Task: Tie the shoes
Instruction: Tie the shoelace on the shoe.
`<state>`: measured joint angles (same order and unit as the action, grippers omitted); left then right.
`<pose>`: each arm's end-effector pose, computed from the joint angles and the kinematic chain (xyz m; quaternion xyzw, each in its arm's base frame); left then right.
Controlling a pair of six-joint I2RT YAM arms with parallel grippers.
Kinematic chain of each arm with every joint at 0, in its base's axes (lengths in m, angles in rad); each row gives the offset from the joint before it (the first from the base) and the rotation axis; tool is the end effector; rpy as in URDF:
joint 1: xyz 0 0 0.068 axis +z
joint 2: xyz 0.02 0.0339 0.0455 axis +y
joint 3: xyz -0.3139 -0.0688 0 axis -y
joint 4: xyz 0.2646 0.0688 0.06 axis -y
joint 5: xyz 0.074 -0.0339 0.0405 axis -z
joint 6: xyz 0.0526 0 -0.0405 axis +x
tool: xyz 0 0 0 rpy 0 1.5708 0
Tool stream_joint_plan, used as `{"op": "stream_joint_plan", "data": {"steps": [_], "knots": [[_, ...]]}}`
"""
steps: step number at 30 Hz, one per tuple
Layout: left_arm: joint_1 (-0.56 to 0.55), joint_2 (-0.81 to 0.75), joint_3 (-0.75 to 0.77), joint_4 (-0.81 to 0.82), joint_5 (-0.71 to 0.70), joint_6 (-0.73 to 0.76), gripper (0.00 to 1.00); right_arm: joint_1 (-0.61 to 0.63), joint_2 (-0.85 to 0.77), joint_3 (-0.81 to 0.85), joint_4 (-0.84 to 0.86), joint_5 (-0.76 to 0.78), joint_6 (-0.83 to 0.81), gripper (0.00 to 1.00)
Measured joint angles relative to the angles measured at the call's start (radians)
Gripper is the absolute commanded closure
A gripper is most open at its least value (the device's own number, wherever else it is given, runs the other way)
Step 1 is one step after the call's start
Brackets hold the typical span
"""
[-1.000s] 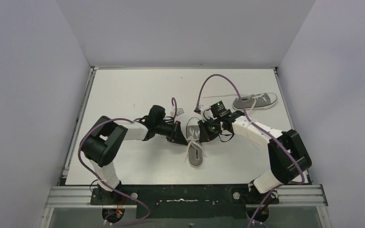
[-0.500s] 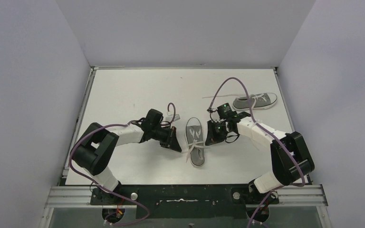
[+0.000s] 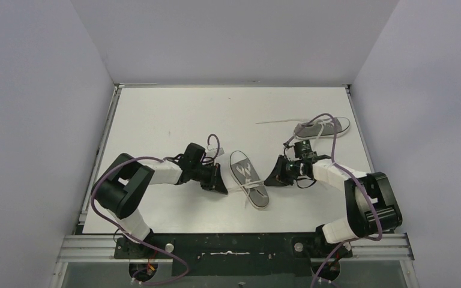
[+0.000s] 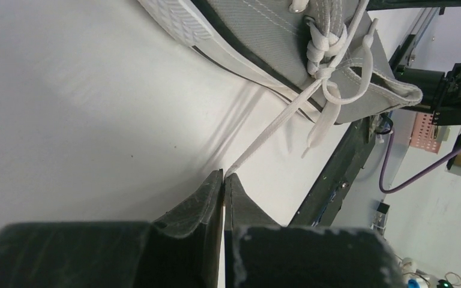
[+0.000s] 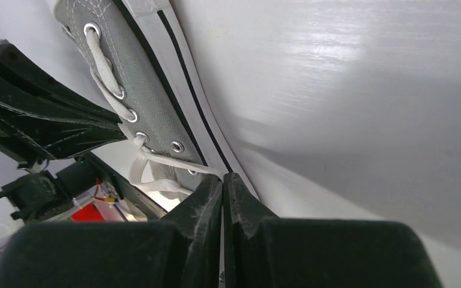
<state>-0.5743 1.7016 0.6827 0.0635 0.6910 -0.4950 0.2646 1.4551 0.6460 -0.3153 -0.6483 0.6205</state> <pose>0.2478 -0.2003 0.1373 0.1380 0.8919 -0.4229 0.0807 0.2425 0.0986 0.1707 0.0942 0.9223 0.3705 0.0566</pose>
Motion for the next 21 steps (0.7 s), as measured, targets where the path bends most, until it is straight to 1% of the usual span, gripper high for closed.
{"op": "stream_joint_plan", "data": {"steps": [2,4,5,6,7,8,9,10,11,12,15,17,19,21], "knots": [[0.0,0.002,-0.009,0.019,-0.004,-0.001,1.0,-0.032,0.0,-0.022,0.029,-0.036,0.015,1.0],[0.0,0.002,-0.014,0.037,-0.003,-0.002,1.0,-0.056,0.0,-0.023,0.023,-0.06,0.006,1.0],[0.0,0.001,-0.015,0.039,-0.003,-0.001,0.9,-0.063,0.0,-0.015,0.01,-0.071,-0.006,0.95],[0.0,-0.002,-0.014,0.036,-0.004,-0.001,0.77,-0.067,0.0,-0.003,-0.011,-0.08,-0.023,0.8],[0.0,-0.008,-0.014,0.027,-0.007,0.002,0.68,-0.069,0.0,0.014,-0.039,-0.085,-0.047,0.65],[0.002,-0.026,-0.016,-0.015,-0.029,0.007,0.62,-0.077,0.0,0.037,-0.077,-0.067,-0.075,0.52],[0.01,-0.054,-0.02,-0.063,-0.031,0.001,0.56,-0.093,0.0,0.061,-0.118,-0.051,-0.103,0.31],[0.015,-0.093,-0.02,-0.116,-0.054,0.005,0.41,-0.1,-0.001,0.08,-0.149,-0.038,-0.126,0.11],[0.018,-0.141,-0.02,-0.17,-0.085,0.01,0.26,-0.109,-0.008,0.103,-0.185,-0.019,-0.163,0.01],[0.021,-0.196,-0.018,-0.229,-0.117,0.015,0.23,-0.11,-0.021,0.111,-0.203,-0.008,-0.174,0.0],[0.024,-0.371,0.029,-0.419,-0.209,0.031,0.22,-0.067,-0.105,0.105,-0.23,0.017,-0.217,0.0],[0.024,-0.492,0.099,-0.54,-0.273,0.044,0.2,-0.005,-0.167,0.093,-0.219,0.05,-0.217,0.0],[0.024,-0.591,0.17,-0.624,-0.33,0.053,0.17,0.064,-0.2,0.089,-0.203,0.09,-0.206,0.0],[0.027,-0.692,0.244,-0.702,-0.395,0.04,0.1,0.14,-0.201,0.089,-0.174,0.153,-0.181,0.0]]}}
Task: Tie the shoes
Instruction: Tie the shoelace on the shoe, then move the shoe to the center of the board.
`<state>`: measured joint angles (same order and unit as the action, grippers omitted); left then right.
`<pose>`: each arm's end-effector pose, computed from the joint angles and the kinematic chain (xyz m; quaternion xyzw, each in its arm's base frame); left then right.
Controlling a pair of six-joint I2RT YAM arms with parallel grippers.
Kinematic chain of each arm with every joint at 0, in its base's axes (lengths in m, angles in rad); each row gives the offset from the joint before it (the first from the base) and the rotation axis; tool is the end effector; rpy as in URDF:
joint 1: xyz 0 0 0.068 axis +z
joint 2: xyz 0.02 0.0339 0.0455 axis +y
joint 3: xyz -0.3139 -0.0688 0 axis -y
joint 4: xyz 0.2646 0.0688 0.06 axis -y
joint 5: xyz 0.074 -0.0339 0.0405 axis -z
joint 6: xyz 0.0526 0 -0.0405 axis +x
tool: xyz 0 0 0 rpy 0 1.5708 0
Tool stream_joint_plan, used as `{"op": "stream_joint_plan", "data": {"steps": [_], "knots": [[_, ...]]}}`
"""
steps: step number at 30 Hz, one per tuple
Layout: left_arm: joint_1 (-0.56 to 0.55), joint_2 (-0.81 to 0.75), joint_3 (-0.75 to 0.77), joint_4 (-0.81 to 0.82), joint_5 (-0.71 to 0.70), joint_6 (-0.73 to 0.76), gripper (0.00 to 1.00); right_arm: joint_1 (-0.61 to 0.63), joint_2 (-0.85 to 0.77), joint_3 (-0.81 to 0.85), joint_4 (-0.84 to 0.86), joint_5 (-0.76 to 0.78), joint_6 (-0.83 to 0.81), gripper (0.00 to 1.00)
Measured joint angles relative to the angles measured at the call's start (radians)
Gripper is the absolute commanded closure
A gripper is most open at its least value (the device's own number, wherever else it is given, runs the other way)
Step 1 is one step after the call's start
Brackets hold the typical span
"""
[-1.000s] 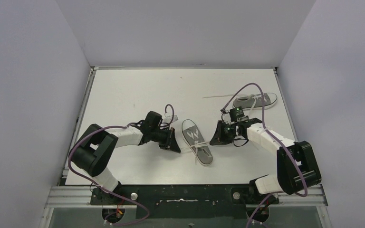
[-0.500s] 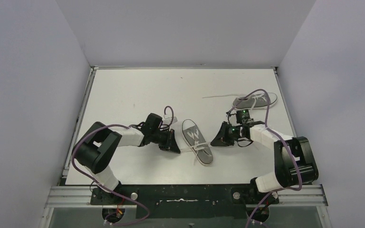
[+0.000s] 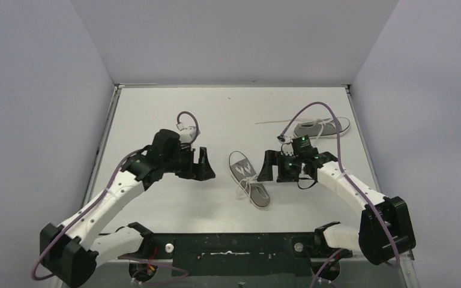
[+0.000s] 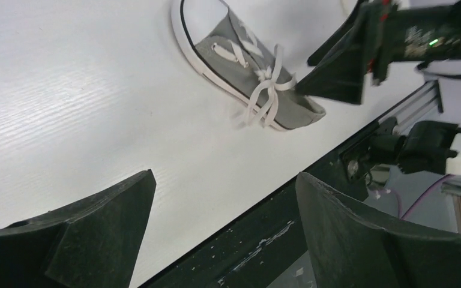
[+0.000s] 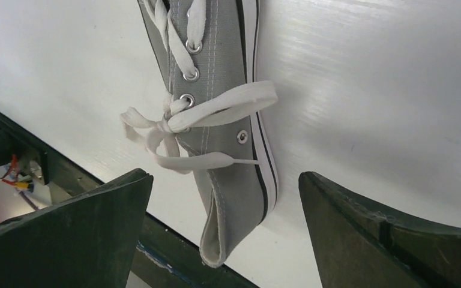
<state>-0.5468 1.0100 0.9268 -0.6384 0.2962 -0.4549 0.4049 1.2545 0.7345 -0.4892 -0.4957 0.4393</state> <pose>0.1757 -0.1249 0.3350 0.1021 0.8975 -0.3136 0.2928 0.2161 0.1198 0.2306 -0.0520 0.9325 0.3251 0.1485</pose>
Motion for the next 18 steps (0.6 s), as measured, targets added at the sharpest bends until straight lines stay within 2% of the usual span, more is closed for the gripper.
{"op": "stream_joint_plan", "data": {"steps": [3,7,10,11,14,15,18], "knots": [[0.024,-0.11,0.09,-0.108,-0.052,-0.042,0.08,0.106,0.037,0.0,0.036,0.114,0.049,0.02],[0.063,-0.15,0.229,-0.283,-0.082,-0.11,0.06,0.252,0.141,0.002,0.085,0.287,0.101,0.22],[0.065,-0.146,0.322,-0.408,-0.106,-0.154,0.07,0.344,0.234,0.028,0.114,0.396,0.128,0.27],[0.066,-0.146,0.348,-0.449,-0.109,-0.166,0.07,0.372,0.262,0.052,0.116,0.443,0.132,0.32],[0.066,-0.169,0.415,-0.559,-0.107,-0.192,0.06,0.433,0.369,0.156,0.144,0.566,0.143,0.54],[0.066,-0.179,0.439,-0.589,-0.107,-0.202,0.05,0.444,0.412,0.205,0.137,0.598,0.143,0.57],[0.066,-0.212,0.545,-0.674,-0.118,-0.229,0.04,0.47,0.538,0.378,0.086,0.67,0.132,0.57]]}}
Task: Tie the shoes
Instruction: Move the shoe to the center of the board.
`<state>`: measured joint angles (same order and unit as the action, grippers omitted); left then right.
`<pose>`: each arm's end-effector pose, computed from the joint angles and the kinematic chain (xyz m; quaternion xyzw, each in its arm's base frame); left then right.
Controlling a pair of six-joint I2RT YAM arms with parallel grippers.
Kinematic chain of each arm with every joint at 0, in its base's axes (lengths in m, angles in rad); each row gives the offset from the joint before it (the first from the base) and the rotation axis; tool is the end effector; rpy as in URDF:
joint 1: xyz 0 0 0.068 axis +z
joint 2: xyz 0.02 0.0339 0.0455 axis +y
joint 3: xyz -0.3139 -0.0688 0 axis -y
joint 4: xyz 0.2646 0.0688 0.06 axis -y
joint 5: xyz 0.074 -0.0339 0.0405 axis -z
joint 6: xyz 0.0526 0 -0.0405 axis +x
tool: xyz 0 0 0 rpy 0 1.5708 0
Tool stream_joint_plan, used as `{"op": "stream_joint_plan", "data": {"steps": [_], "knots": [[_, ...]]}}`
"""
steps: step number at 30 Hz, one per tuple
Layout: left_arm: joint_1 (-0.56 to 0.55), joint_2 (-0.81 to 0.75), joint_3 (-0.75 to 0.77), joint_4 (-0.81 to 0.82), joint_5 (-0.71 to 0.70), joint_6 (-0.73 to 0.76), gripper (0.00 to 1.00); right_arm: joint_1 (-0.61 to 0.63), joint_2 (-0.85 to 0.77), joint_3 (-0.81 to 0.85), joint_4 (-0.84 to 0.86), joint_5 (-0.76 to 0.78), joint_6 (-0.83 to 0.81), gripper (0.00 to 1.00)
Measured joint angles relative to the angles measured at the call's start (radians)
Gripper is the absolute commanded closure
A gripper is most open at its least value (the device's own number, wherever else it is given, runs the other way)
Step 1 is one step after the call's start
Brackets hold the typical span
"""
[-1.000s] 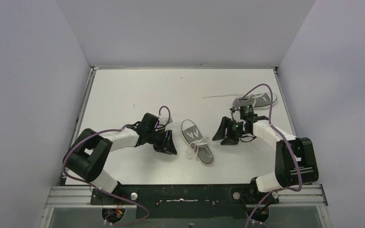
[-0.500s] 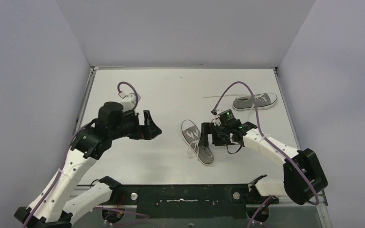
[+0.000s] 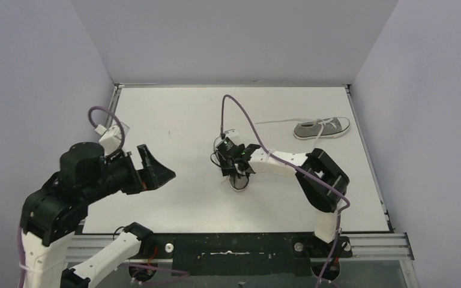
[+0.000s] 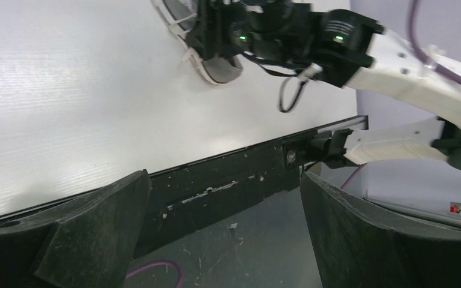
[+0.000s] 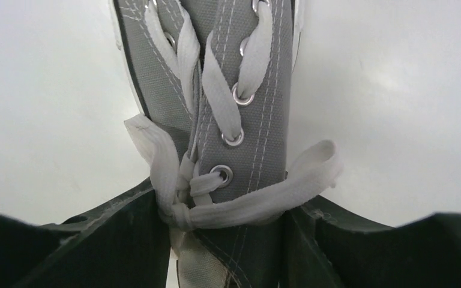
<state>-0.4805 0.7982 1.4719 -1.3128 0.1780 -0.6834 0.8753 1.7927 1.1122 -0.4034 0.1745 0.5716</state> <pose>0.0588 -0.0412 0.4752 -0.0504 0.8894 -0.3123 0.3301 0.2578 0.2946 0.1887 -0.1255 0.9589 0.0956 0.2360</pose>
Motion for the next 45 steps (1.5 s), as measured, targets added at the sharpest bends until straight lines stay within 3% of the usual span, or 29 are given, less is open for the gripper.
{"op": "stream_joint_plan", "data": {"steps": [9,10,13,18,21,26,32,35,38,45], "knots": [[-0.002,-0.124,0.271,-0.102,-0.104,0.024,0.03,0.022,0.499,0.677,0.021,0.109,0.01,0.33],[-0.002,-0.122,0.293,-0.126,-0.106,0.035,0.03,0.022,0.55,0.756,0.016,0.114,0.025,0.28],[-0.003,-0.108,0.315,-0.173,-0.097,0.08,0.03,0.025,0.649,0.944,-0.034,0.13,0.079,0.02],[-0.009,-0.122,0.267,-0.189,-0.119,0.149,0.03,0.03,0.641,1.118,-0.142,0.131,0.098,0.0],[-0.024,-0.161,0.217,-0.187,-0.146,0.166,0.03,0.02,0.533,1.094,-0.212,0.116,0.068,0.0],[-0.054,-0.183,0.159,-0.178,-0.169,0.171,0.08,-0.088,0.213,0.872,-0.348,0.0,0.072,0.0],[-0.056,-0.163,0.106,-0.134,-0.141,0.159,0.11,-0.63,-0.066,0.534,-0.375,-0.063,0.019,0.0],[-0.057,-0.135,0.106,-0.128,-0.113,0.146,0.23,-0.888,-0.068,0.452,-0.376,-0.084,-0.006,0.0],[-0.057,-0.097,0.105,-0.127,-0.064,0.141,0.25,-1.041,-0.005,0.456,-0.361,-0.119,-0.019,0.0],[-0.057,-0.071,0.07,-0.106,0.019,0.093,0.29,-1.102,0.273,0.644,-0.338,-0.158,0.029,0.02]]}}
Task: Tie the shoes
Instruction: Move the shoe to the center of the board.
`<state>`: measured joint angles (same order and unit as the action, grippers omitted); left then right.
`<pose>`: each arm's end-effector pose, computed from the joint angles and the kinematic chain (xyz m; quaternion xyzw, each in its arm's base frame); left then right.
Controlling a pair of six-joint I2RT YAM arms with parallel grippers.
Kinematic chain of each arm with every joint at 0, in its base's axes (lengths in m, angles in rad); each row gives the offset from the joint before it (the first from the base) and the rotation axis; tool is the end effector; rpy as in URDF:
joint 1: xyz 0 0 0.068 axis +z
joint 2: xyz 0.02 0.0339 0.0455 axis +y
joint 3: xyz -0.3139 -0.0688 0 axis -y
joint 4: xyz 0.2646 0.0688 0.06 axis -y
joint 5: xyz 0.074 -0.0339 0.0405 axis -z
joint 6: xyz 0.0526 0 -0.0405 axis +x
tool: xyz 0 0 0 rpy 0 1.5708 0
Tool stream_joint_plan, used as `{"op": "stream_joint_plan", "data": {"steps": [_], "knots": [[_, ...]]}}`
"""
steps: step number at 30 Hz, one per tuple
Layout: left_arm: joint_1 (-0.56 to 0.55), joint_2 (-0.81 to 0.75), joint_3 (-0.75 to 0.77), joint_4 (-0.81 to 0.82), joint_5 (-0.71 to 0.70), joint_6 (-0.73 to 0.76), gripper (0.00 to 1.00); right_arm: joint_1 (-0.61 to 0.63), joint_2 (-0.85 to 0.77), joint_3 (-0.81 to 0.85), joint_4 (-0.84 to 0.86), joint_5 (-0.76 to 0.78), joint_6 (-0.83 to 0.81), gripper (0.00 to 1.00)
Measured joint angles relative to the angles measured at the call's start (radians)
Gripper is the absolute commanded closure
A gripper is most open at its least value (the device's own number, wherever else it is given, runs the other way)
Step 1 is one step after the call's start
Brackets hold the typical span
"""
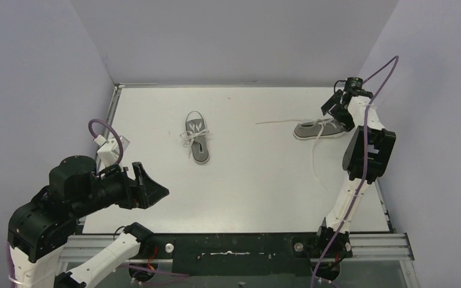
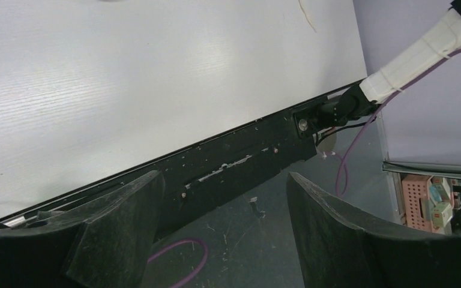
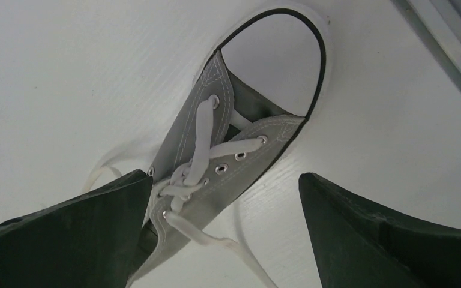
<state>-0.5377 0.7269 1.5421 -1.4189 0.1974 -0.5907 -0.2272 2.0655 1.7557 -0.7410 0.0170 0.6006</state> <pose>0.0176 -0.0225 0.4846 0.0225 0.8819 -0.3211 0.3443 0.4891 -0.1140 0.2564 0.3907 0.8839 0.0396 0.2541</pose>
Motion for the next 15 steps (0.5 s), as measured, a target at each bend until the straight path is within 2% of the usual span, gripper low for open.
{"op": "stream_joint_plan", "data": {"steps": [3,6,11,15], "knots": [[0.0,-0.006,-0.004,0.016,0.009,-0.018,0.29,0.01,0.109,0.087,-0.031,0.014,0.064,0.08],[0.0,-0.008,-0.004,0.016,0.009,-0.026,0.3,0.029,0.18,0.146,-0.077,0.054,0.121,0.29],[0.0,0.002,0.0,0.01,0.008,-0.027,0.3,0.053,0.132,0.059,-0.051,0.079,0.182,0.32],[0.0,0.005,0.002,0.008,0.008,-0.026,0.3,0.113,0.055,-0.06,-0.038,0.08,0.15,0.35]]}}
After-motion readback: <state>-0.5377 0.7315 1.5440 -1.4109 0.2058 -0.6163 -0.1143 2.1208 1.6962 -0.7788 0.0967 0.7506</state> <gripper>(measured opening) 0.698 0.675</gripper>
